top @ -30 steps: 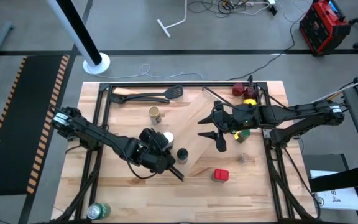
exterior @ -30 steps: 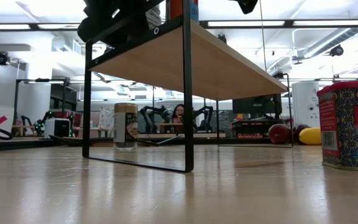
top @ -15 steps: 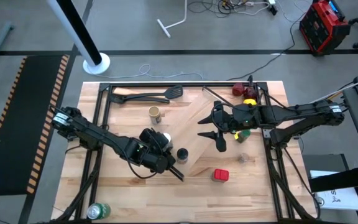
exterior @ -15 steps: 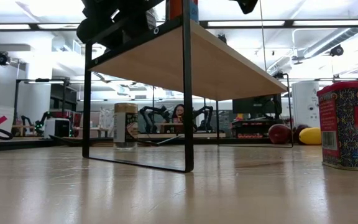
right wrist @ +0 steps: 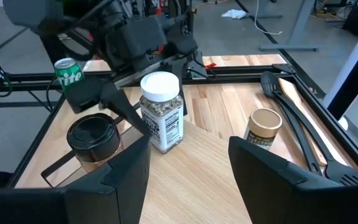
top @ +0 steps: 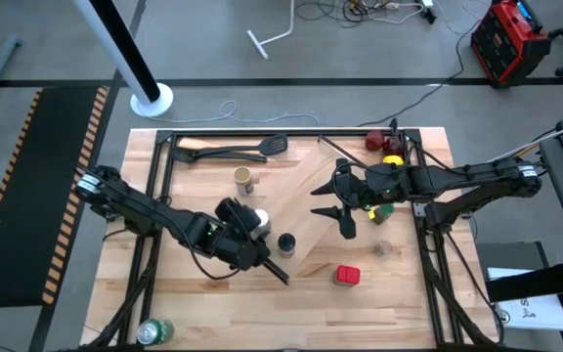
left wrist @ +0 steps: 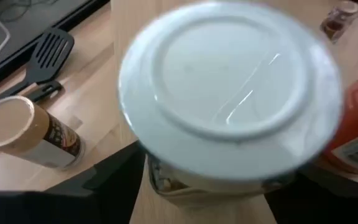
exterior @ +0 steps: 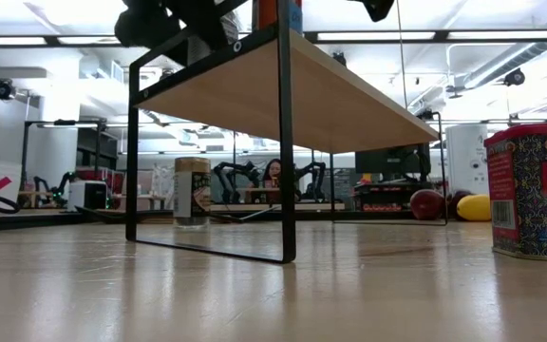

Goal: Shelf spices
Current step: Put the white seasoning bottle on the shelf, then put the red seasoning can on the shelf

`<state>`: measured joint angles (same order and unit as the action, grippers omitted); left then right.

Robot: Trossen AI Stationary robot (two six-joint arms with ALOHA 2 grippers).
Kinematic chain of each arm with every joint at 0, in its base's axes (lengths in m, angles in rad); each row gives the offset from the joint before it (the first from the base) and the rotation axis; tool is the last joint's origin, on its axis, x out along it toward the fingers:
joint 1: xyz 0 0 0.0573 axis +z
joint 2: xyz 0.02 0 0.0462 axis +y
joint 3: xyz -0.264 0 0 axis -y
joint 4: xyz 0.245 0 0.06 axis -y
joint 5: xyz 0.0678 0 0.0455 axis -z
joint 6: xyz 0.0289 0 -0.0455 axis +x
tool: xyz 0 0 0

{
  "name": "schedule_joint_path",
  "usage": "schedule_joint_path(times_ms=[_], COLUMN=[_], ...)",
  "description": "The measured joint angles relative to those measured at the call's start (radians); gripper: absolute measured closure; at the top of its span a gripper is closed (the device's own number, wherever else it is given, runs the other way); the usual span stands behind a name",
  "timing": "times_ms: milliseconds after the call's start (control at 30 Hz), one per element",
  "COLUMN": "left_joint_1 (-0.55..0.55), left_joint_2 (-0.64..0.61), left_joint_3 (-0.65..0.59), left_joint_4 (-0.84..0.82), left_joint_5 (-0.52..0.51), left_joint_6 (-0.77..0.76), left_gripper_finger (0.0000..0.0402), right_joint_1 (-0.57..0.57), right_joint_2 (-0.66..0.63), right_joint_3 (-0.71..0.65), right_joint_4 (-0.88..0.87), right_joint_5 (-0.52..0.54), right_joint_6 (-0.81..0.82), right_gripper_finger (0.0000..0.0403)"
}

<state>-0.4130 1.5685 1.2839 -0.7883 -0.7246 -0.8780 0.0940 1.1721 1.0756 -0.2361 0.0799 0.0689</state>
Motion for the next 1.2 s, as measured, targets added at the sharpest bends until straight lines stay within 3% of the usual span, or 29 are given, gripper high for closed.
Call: schedule_joint_path(times_ms=[167, 433, 633, 833, 967, 1200], left_joint_1=[-0.011, -0.036, -0.041, -0.043, -0.050, -0.065], left_joint_2=[-0.044, -0.110, -0.139, -0.152, -0.162, -0.177], left_joint_3=[0.003, 0.011, 0.011, 0.011, 0.011, 0.011], left_joint_4=[-0.008, -0.029, -0.013, -0.050, -0.141, -0.179], left_joint_5=[0.000, 0.008, 0.091, 0.190, 0.204, 0.197], left_joint_6=[0.033, 0.123, 0.189, 0.159, 0.091, 0.044], left_gripper_finger=[0.0120, 0.0122, 0.0126, 0.0130, 0.0129, 0.0134], right_joint_1=[0.000, 0.013, 0.066, 0.138, 0.197, 0.326], right_joint_2=[-0.017, -0.118, -0.131, -0.094, -0.066, -0.017], right_joint_3=[0.000, 0.000, 0.000, -0.006, -0.041, -0.135], right_joint_4=[-0.036, -0.250, -0.339, -0.480, -0.563, -0.504], right_joint_5=[0.000, -0.009, -0.009, -0.017, -0.079, -0.069], right_joint_6=[-0.001, 0.042, 0.078, 0.153, 0.258, 0.418], right_gripper_finger=[0.0204, 0.0204, 0.0204, 0.0204, 0.0204, 0.0201])
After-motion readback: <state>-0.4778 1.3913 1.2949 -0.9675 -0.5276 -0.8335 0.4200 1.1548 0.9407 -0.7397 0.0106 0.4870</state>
